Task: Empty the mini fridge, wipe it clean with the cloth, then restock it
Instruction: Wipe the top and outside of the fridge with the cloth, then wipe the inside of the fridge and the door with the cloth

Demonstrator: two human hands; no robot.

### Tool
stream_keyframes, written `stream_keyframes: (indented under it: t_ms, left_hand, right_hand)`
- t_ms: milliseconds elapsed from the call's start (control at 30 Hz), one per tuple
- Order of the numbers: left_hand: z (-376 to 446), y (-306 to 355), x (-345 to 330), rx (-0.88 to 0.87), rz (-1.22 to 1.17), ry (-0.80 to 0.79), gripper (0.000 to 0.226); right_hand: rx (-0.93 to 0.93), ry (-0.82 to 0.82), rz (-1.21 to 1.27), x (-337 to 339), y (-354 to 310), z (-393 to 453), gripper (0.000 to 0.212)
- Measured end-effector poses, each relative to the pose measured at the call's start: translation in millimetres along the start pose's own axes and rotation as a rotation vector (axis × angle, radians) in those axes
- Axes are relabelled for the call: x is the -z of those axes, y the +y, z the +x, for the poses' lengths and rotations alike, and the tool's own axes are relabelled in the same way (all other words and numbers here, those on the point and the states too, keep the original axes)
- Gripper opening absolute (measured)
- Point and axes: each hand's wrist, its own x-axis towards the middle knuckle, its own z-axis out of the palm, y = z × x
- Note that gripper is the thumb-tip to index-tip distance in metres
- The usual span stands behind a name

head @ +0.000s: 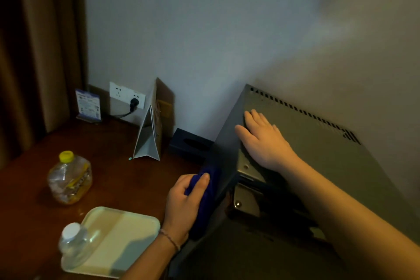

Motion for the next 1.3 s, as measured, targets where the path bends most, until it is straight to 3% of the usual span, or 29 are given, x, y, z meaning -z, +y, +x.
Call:
stream_keyframes:
  t_ms: [267, 533, 667, 800, 967, 1300]
  left_hand:
    - [-20.0, 57.1, -7.4, -0.184, 0.044, -0.079, 0.030]
    - [-51.4, 74.2, -0.7, -0.079, 0.161, -0.081, 0.051]
    - [-74.6, 83.5, 8.5, -0.139, 0.402, 0.007, 0.047]
    - [-101.4, 107.6, 17.0, -0.242, 0.871, 0.094, 0.035]
    - [-139.8, 122.6, 24.6, -0.300, 1.266, 0.168, 0.042]
    - [-213.7, 129.9, 55.9, -0.200, 1.488, 0.249, 0.050]
  right_hand:
    - [0.001, -0.027, -0.025, -4.5, 17.2, -72.0, 0.060]
    - [-0.060, 0.139, -0.039, -32.2, -0.8, -139.3, 0.063]
    - [-0.031, 0.276, -0.038, -48.8, -0.1, -171.6, 0.064]
    - [0.046, 0.298, -0.026, -62.8, 5.9, -200.8, 0.067]
    - [0.090, 0.348, 0.066, -57.1, 14.0, -208.7, 0.062]
    - [0.046, 0.337, 0.073, -52.2, 10.7, -208.3, 0.062]
